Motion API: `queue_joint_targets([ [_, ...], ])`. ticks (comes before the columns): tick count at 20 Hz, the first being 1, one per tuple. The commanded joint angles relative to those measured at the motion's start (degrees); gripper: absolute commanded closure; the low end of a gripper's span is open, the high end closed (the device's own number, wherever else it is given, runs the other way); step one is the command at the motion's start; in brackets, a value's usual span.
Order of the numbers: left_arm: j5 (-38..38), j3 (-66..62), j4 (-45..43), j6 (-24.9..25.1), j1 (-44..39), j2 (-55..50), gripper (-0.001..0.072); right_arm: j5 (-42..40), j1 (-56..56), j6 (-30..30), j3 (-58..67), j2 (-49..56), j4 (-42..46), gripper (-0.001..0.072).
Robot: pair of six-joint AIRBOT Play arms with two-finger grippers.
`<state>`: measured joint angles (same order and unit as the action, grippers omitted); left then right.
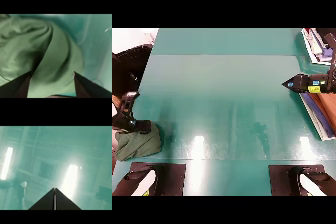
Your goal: Fold the shirts.
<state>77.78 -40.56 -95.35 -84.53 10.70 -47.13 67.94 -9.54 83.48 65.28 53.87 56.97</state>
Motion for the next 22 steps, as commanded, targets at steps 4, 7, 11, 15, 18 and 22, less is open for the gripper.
queue_joint_targets([
  [4,0.7,-3.1,-2.2,-3.6,0.2,0.3,0.0682,-0.2,0.0,0.0,0.0,-0.1,0.0,0.0694],
  [7,4.9,-17.3,1.0,-3.5,0.1,0.3,0.0683,-0.7,0.0,0.0,3.0,0.0,0.0,0.0695],
  [11,5.3,-40.1,17.0,-3.2,-2.6,0.3,0.0684,-1.2,0.0,0.0,13.7,0.0,0.1,0.0695],
  [15,-1.8,-51.9,19.2,-2.0,-17.7,-0.1,0.0686,-2.8,0.0,0.0,21.2,0.0,0.2,0.0695],
  [18,-4.1,-54.4,19.1,-0.2,-27.4,-3.2,0.0686,-3.0,0.0,0.0,23.8,0.0,0.2,0.0695],
  [22,-2.2,-54.5,19.1,3.1,-40.7,-13.7,0.0685,-2.9,0.0,0.1,25.1,-0.1,0.0,0.0695],
])
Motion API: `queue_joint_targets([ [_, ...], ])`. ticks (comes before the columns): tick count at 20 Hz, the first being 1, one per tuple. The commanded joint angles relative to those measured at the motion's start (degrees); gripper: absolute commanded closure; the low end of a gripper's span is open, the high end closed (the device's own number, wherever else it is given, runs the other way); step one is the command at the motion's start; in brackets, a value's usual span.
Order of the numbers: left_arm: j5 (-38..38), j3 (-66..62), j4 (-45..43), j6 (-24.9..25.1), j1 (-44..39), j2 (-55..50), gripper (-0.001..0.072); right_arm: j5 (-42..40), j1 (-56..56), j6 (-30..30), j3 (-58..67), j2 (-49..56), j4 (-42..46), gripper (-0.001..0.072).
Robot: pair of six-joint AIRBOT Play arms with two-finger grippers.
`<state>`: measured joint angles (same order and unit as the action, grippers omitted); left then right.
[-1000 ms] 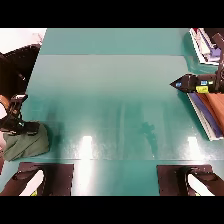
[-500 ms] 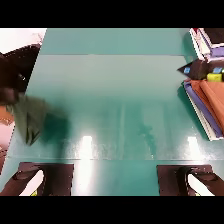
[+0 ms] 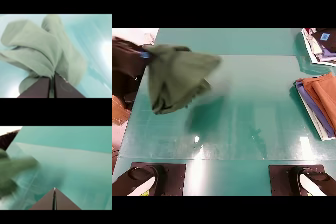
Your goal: Fold the shirts.
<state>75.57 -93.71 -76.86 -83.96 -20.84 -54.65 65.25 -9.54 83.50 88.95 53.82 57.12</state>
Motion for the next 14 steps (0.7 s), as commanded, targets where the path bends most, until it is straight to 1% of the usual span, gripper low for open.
queue_joint_targets([
  [1,-0.1,-1.3,0.6,4.2,-12.9,-9.9,0.0685,-0.1,0.0,0.0,1.4,-0.1,-0.2,0.0695],
  [3,-1.5,-1.4,0.6,7.3,-18.7,-17.0,0.0682,0.4,0.0,0.0,1.4,-0.1,-0.2,0.0694],
  [4,-3.7,-1.4,0.6,9.3,-20.7,-20.5,0.0682,0.8,0.0,0.0,1.4,-0.1,-0.2,0.0695],
  [5,-6.5,-1.4,0.6,9.8,-21.8,-23.2,0.0646,1.2,0.0,0.0,1.4,-0.1,-0.2,0.0695],
  [7,-9.2,-1.9,-0.4,9.2,-20.8,-25.7,0.0129,2.3,0.0,0.0,1.4,-0.1,-0.2,0.0695],
  [8,-8.2,-2.1,-1.9,7.7,-19.1,-25.6,0.0161,3.2,0.0,0.0,1.4,-0.1,-0.2,0.0695],
  [10,-1.5,-2.5,-4.3,5.9,-13.2,-24.3,0.0162,4.0,0.0,0.0,1.4,-0.1,-0.1,0.0695],
  [11,2.4,-2.5,-4.6,5.5,-9.3,-23.4,0.0162,3.9,0.0,0.0,1.4,-0.1,-0.1,0.0695],
  [12,6.0,-2.4,-4.5,4.0,-4.9,-22.6,0.0162,3.9,0.0,0.0,1.4,-0.1,-0.1,0.0695],
  [13,7.8,-1.0,-3.6,3.3,-0.5,-21.3,0.0161,3.9,0.0,0.0,1.4,-0.1,-0.1,0.0695],
  [14,7.7,1.7,-1.7,3.3,3.1,-19.6,0.0161,3.9,0.0,0.0,1.3,-0.1,-0.1,0.0695],
])
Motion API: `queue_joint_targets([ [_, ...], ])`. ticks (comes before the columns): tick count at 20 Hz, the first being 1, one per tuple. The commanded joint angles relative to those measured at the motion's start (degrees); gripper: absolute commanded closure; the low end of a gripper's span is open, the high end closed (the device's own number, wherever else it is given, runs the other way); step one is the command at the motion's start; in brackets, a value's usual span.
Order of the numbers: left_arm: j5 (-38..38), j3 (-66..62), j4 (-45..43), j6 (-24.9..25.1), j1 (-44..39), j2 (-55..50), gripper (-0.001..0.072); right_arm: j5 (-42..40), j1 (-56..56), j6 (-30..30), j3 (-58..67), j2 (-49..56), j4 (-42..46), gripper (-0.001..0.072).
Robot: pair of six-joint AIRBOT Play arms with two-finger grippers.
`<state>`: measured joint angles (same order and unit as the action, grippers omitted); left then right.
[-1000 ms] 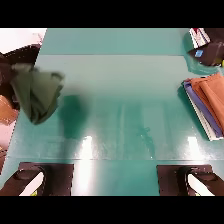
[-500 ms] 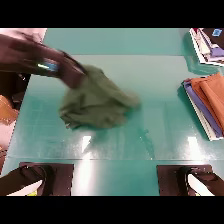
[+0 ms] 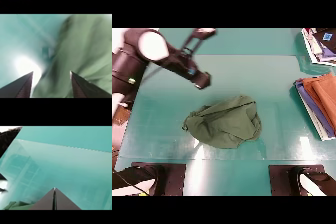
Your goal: Fold the shirts.
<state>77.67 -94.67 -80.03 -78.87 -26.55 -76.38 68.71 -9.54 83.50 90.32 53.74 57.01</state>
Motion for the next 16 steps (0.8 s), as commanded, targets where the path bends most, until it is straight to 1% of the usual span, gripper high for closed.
queue_joint_targets([
  [1,4.5,6.8,4.0,-1.6,12.2,4.5,0.0161,0.5,0.0,0.0,-0.1,0.0,0.0,0.0695],
  [2,3.2,11.5,5.6,-1.6,14.8,6.6,0.0161,0.5,0.0,0.0,-0.1,0.0,0.0,0.0695],
  [4,-0.6,22.2,5.9,-1.7,18.1,9.8,0.0161,0.5,0.0,0.0,-0.1,0.0,0.0,0.0695],
  [7,-9.9,35.1,8.1,-2.4,19.1,10.3,0.0159,0.5,0.0,0.0,-0.1,0.0,0.0,0.0695],
  [8,-13.2,37.9,11.0,-2.4,19.1,9.9,0.0159,0.5,0.0,0.0,-0.1,0.0,0.0,0.0695],
  [10,-17.9,41.9,16.8,-2.2,19.1,8.2,0.0159,0.6,0.0,0.0,-0.1,0.1,0.0,0.0695],
  [16,-20.5,44.1,22.9,-2.1,19.1,0.8,0.0161,3.1,0.0,0.0,-0.1,0.2,0.0,0.0695],
])
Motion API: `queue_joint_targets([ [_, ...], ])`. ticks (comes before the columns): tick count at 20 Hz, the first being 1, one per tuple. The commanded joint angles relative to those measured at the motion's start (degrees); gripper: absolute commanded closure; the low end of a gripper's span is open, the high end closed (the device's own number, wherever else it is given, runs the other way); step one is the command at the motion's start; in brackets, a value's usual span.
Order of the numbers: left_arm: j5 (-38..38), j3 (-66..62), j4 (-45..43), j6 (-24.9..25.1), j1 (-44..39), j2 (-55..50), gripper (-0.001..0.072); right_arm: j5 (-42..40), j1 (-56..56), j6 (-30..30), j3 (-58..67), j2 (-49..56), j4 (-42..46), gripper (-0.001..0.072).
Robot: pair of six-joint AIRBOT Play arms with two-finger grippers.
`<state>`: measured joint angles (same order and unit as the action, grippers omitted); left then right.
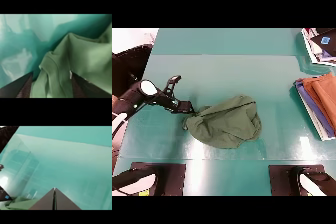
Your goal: Fold the shirts.
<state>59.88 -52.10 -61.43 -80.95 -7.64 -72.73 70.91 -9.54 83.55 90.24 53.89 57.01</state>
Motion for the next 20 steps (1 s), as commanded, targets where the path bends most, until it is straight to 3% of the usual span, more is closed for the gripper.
queue_joint_targets([
  [1,-3.1,1.6,5.1,0.0,0.2,-3.4,0.0161,0.9,0.0,0.0,0.0,0.0,0.0,0.0695],
  [3,-3.1,1.6,5.0,0.0,0.2,-4.1,0.0163,0.9,0.0,0.0,0.0,0.0,0.0,0.0695],
  [4,-3.1,1.5,5.0,0.0,0.2,-4.0,0.0286,1.1,0.0,0.0,0.0,0.0,0.0,0.0695],
  [5,-3.1,0.8,4.3,0.0,0.2,-4.0,0.0623,1.3,0.0,0.0,0.0,0.0,0.0,0.0695],
  [6,-2.1,-0.8,2.9,-0.1,0.2,-3.9,0.0682,1.6,0.0,0.0,0.0,0.0,0.1,0.0695],
  [9,0.6,-8.9,-2.9,-0.2,0.2,-1.3,0.0682,5.5,0.0,0.6,0.0,0.1,2.6,0.0695],
  [12,0.0,-18.1,-12.0,-2.4,0.2,3.6,0.0683,10.3,0.0,5.7,-4.3,-0.3,9.2,0.0695],
  [17,-0.8,-23.8,-17.0,-3.2,0.2,6.7,0.0682,5.6,0.0,6.1,-24.1,1.5,8.3,0.0692],
  [18,-0.4,-23.8,-17.0,-3.2,0.2,6.6,0.0682,3.7,0.0,6.0,-27.8,3.0,7.1,0.0653],
  [19,-0.1,-23.7,-17.0,-3.2,0.2,6.6,0.0682,1.6,0.0,6.0,-31.3,5.3,4.3,0.0420],
  [20,0.0,-23.7,-17.0,-3.2,0.2,6.6,0.0682,-0.5,-0.1,5.7,-33.8,8.0,1.3,0.0232],
])
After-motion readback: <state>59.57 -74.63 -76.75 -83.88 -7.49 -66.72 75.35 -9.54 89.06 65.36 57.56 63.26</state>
